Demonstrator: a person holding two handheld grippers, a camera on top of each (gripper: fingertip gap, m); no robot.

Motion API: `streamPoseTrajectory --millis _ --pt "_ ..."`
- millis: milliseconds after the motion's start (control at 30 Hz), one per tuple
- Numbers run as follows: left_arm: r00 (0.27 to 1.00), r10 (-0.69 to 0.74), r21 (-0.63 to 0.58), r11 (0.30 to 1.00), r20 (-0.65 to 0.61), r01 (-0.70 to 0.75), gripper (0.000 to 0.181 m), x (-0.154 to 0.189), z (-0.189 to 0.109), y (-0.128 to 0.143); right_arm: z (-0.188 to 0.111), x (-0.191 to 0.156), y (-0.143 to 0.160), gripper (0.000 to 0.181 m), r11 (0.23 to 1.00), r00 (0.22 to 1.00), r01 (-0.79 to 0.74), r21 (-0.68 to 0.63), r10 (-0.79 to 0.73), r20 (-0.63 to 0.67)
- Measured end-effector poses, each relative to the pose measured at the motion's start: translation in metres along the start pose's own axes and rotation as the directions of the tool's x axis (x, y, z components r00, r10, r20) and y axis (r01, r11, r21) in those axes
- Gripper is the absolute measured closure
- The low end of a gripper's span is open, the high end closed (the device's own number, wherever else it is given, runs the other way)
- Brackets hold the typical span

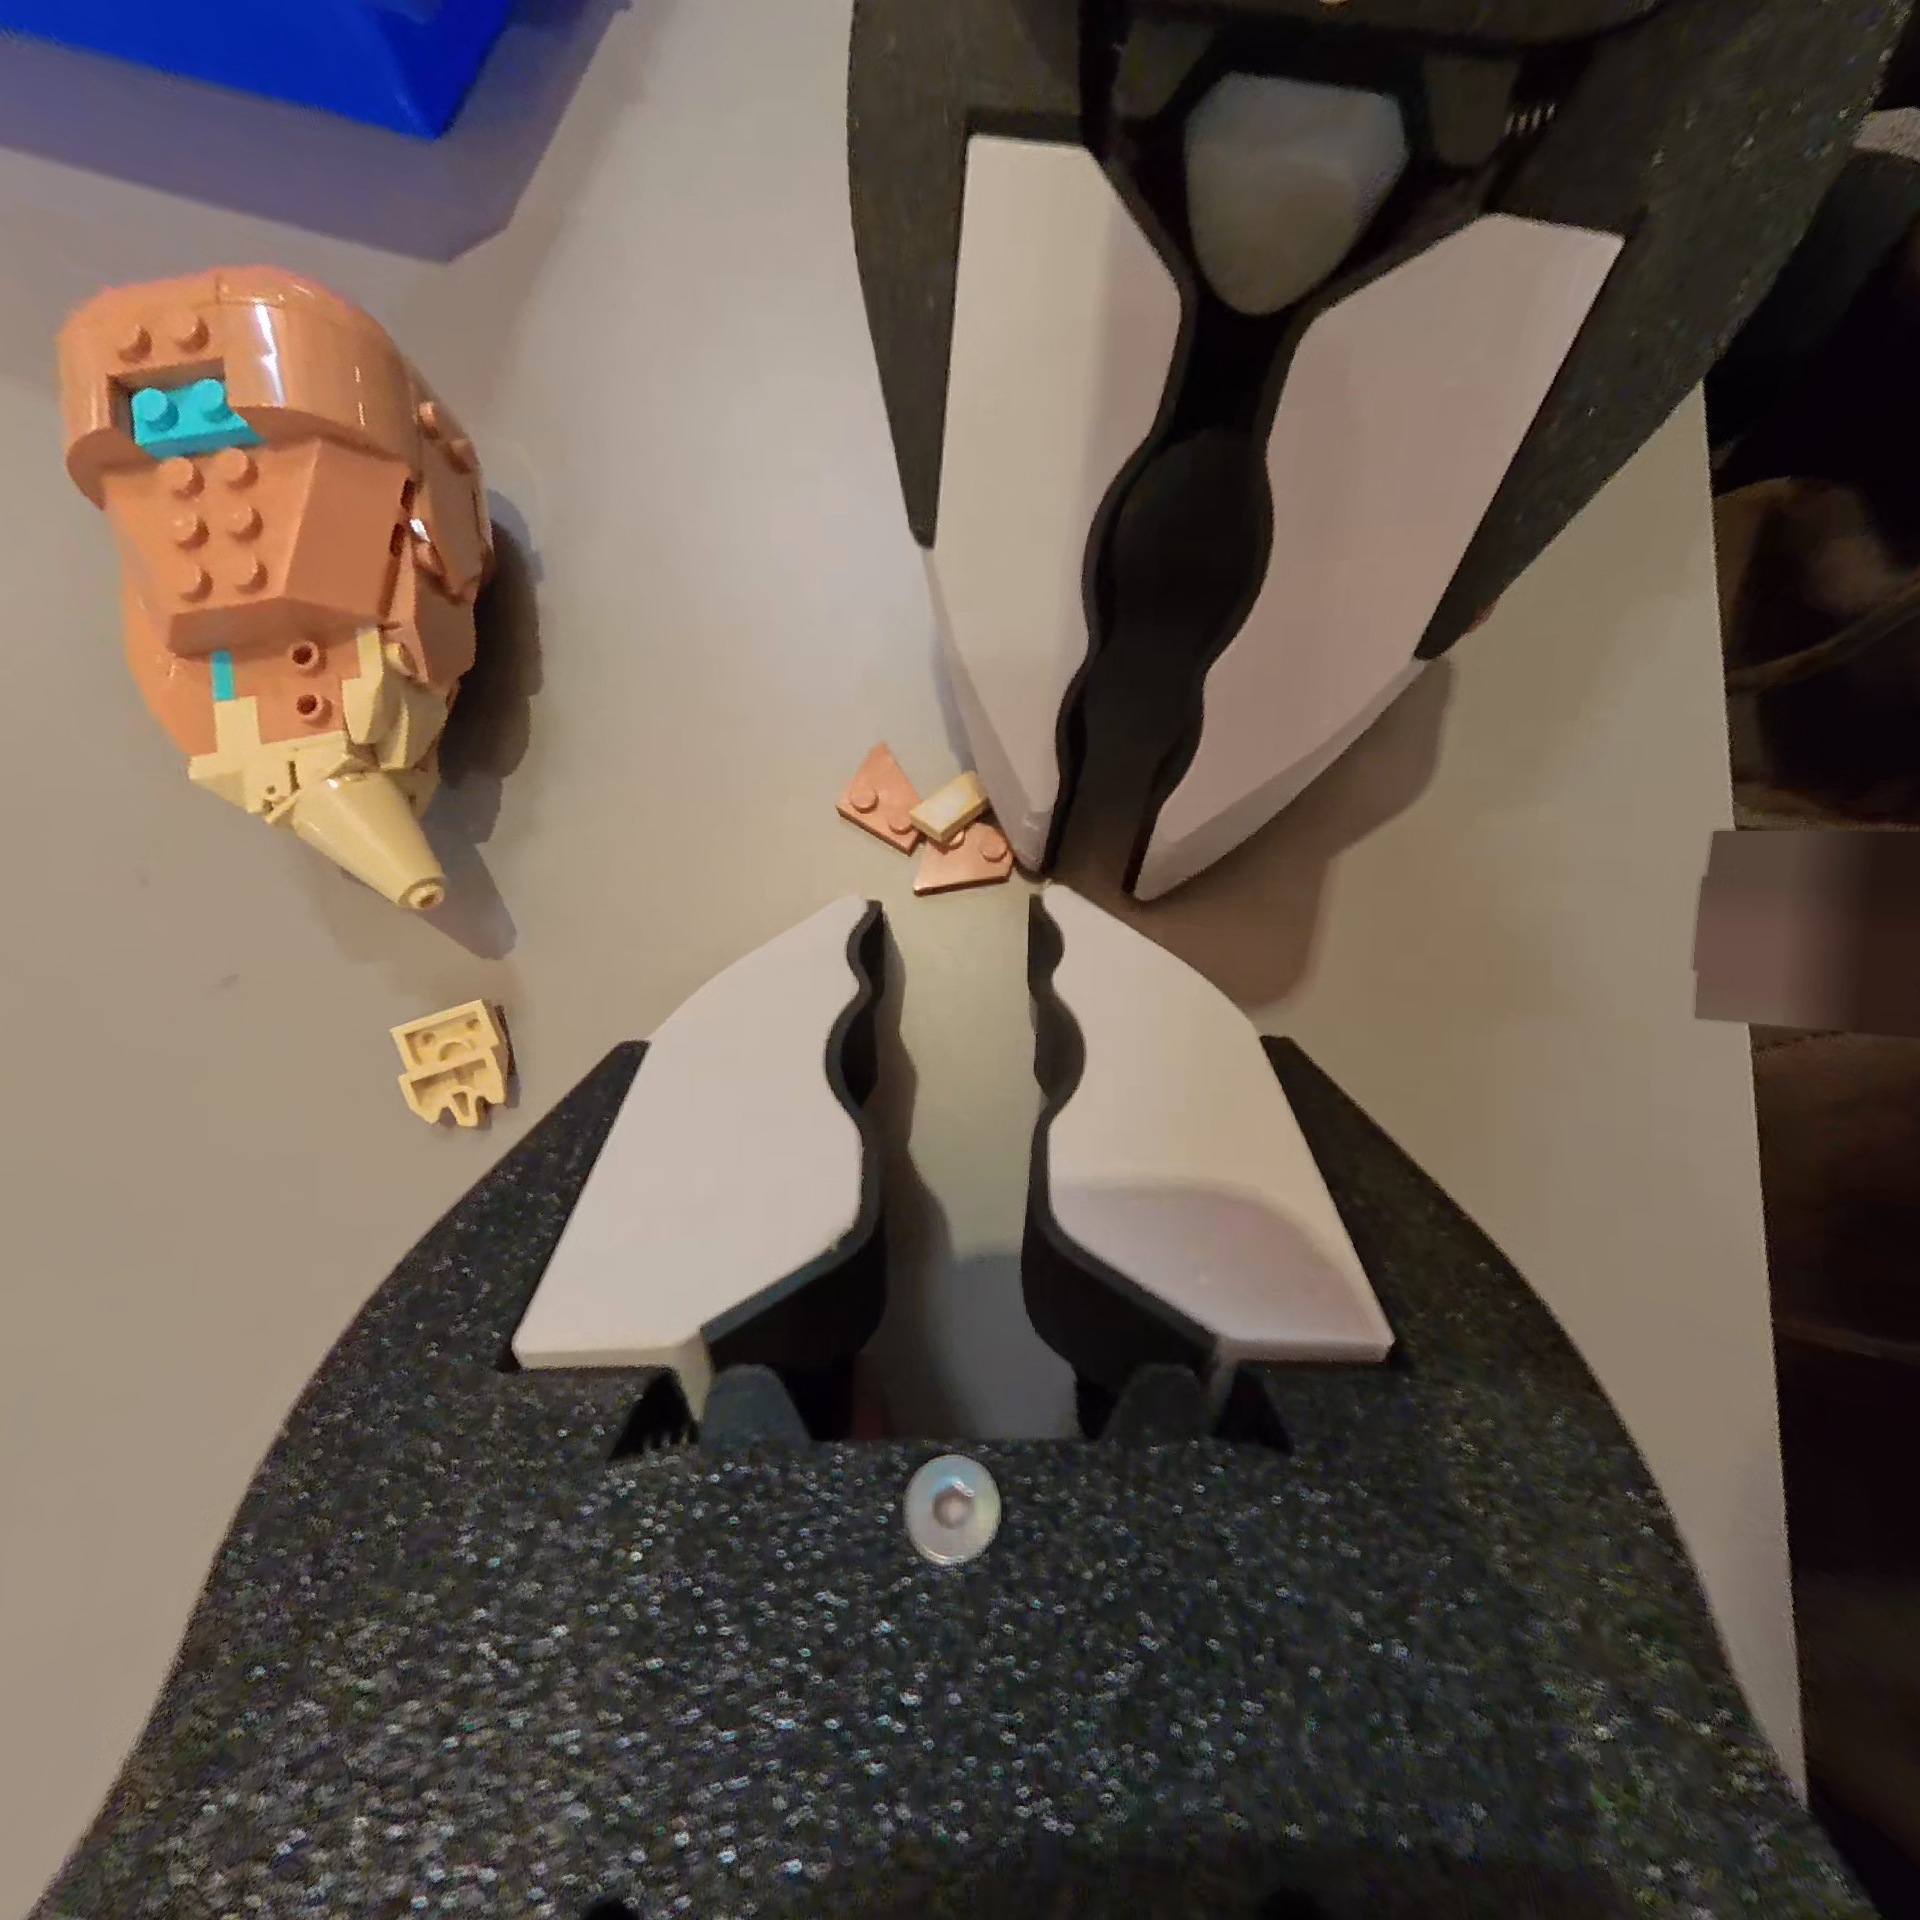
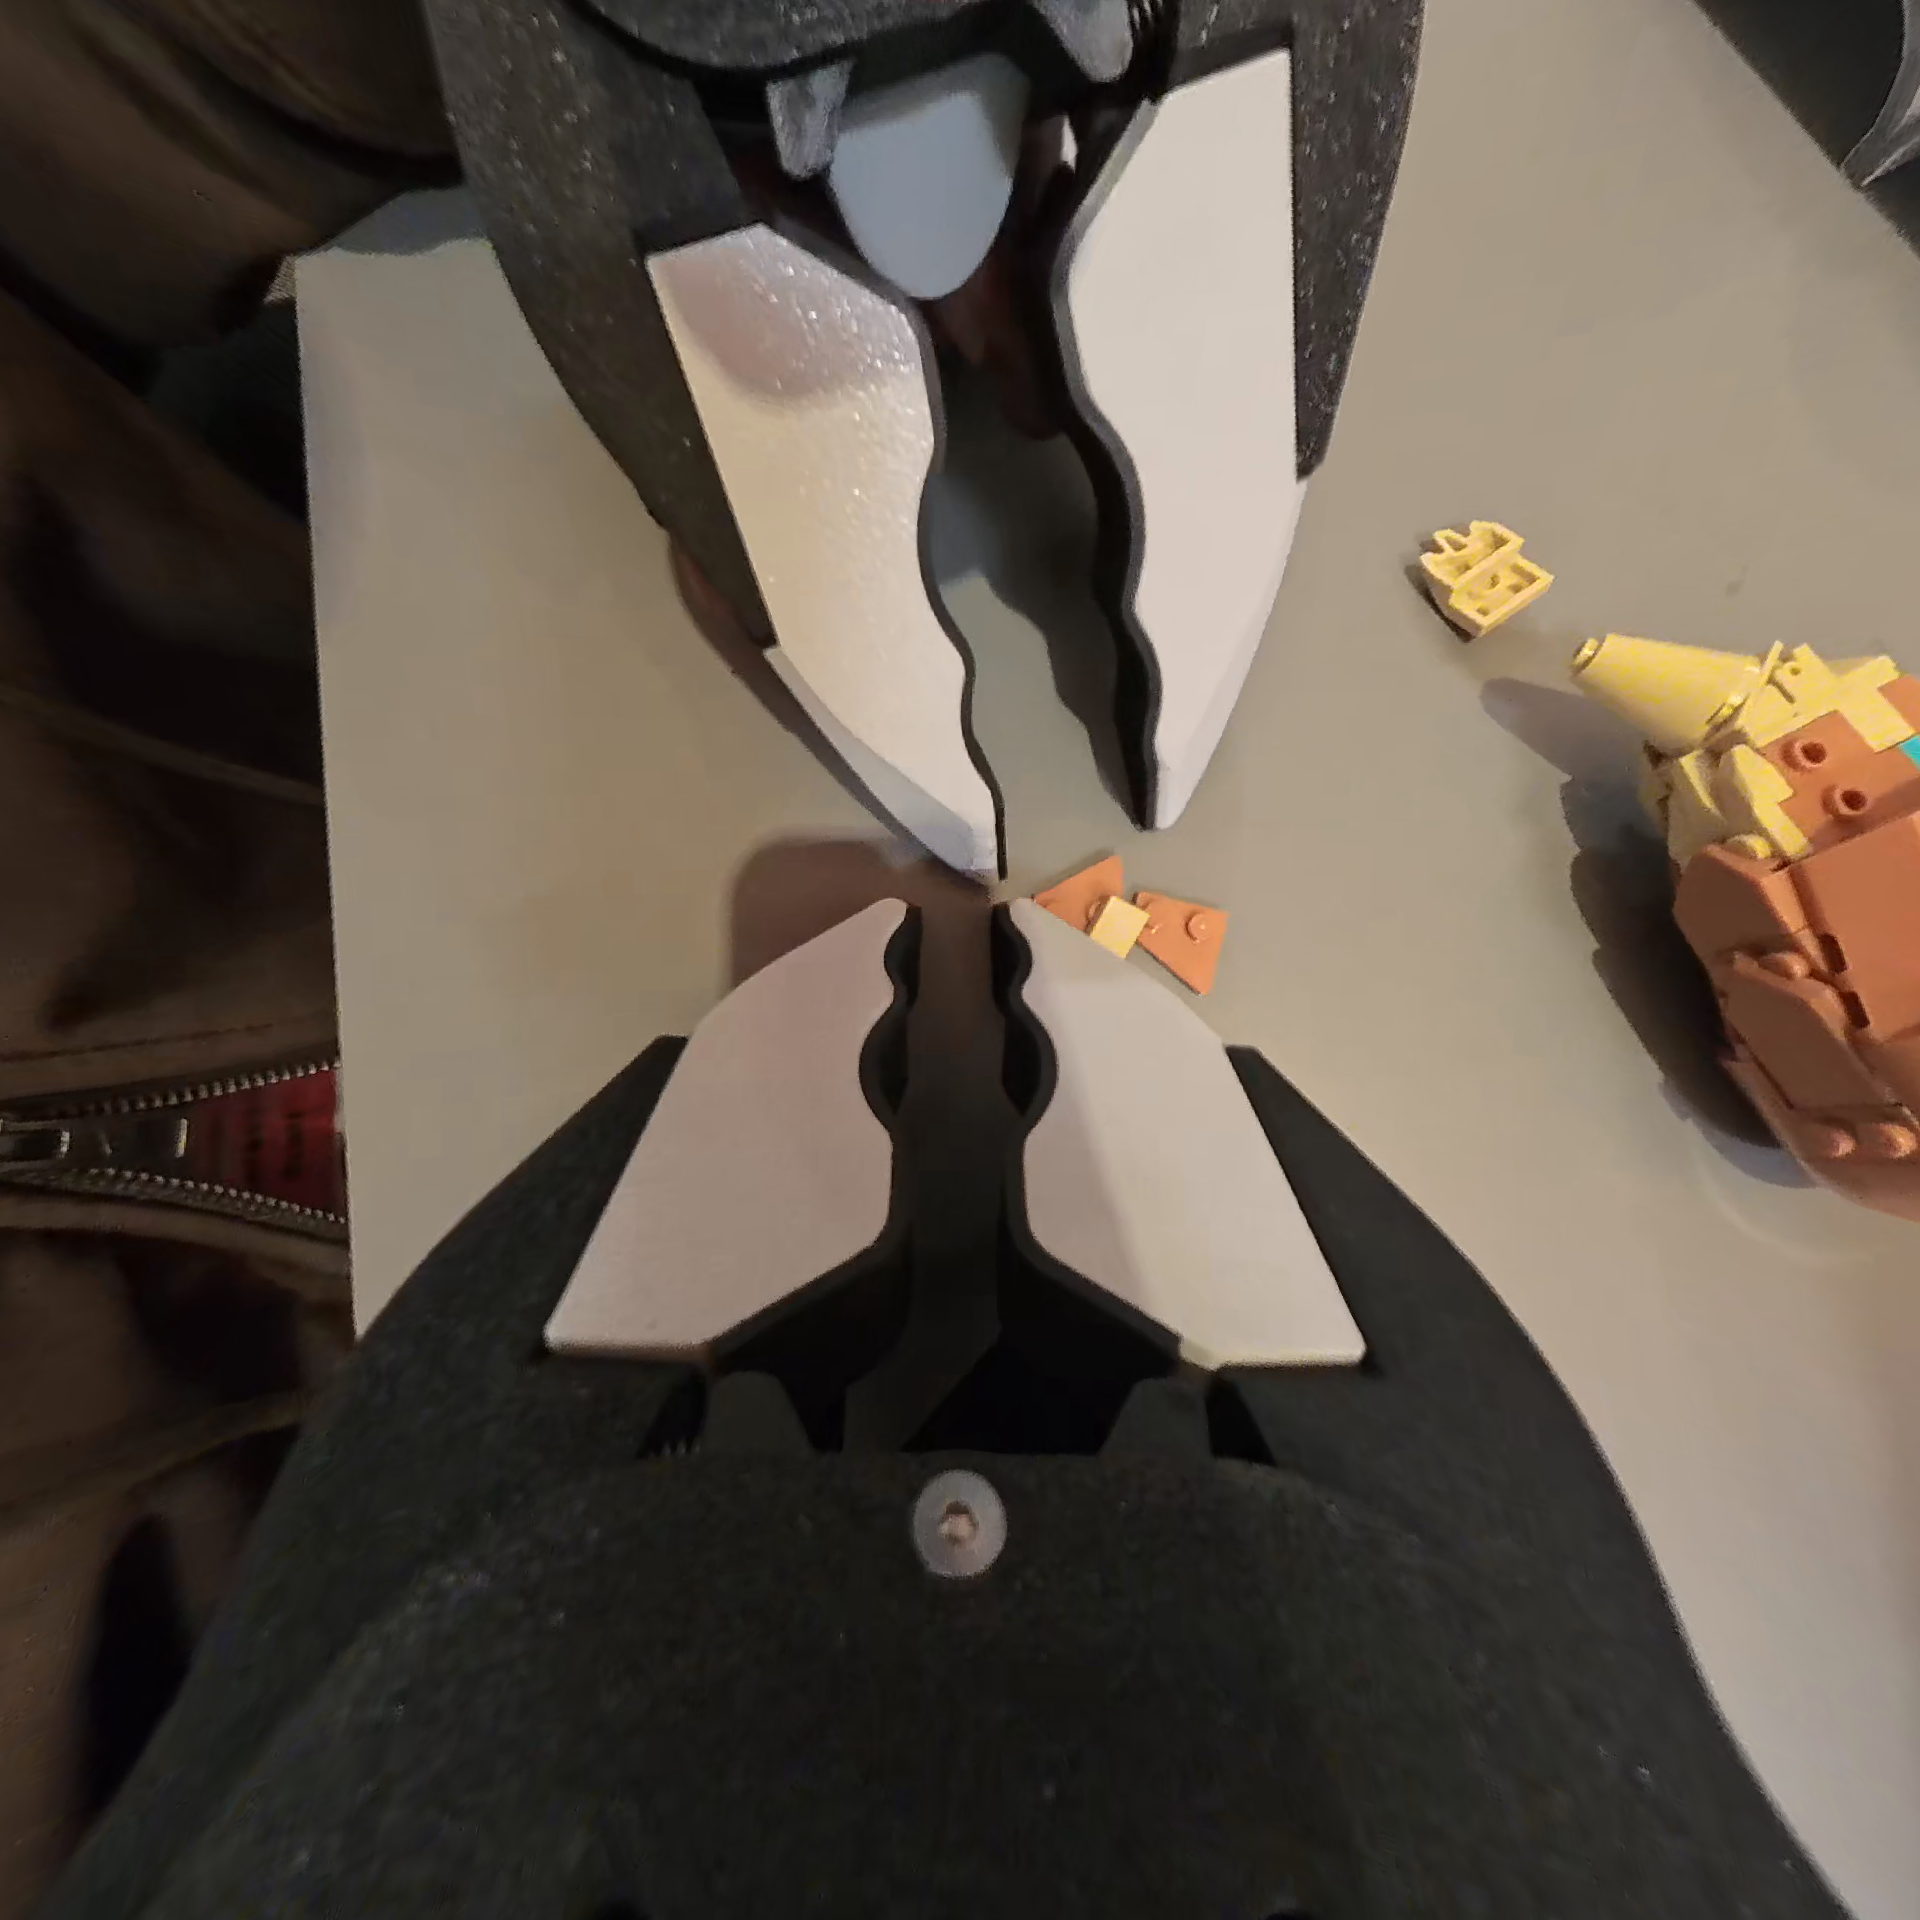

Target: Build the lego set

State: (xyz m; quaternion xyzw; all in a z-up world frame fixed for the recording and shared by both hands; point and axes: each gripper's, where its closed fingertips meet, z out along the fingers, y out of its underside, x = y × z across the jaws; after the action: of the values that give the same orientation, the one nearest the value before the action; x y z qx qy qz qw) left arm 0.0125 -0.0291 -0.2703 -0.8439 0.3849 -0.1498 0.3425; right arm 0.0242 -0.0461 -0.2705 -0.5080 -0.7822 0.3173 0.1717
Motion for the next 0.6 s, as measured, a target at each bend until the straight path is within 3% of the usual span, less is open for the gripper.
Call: streamPoseTrajectory --millis 600 --pt "0.998 -0.033 -0.008 0.999 0.06 0.033 0.157 0.002 0.008 -0.008 -0.013 0.004 0.007 0.168 0.998 0.999 -0.035 0.056 0.035 -0.004"
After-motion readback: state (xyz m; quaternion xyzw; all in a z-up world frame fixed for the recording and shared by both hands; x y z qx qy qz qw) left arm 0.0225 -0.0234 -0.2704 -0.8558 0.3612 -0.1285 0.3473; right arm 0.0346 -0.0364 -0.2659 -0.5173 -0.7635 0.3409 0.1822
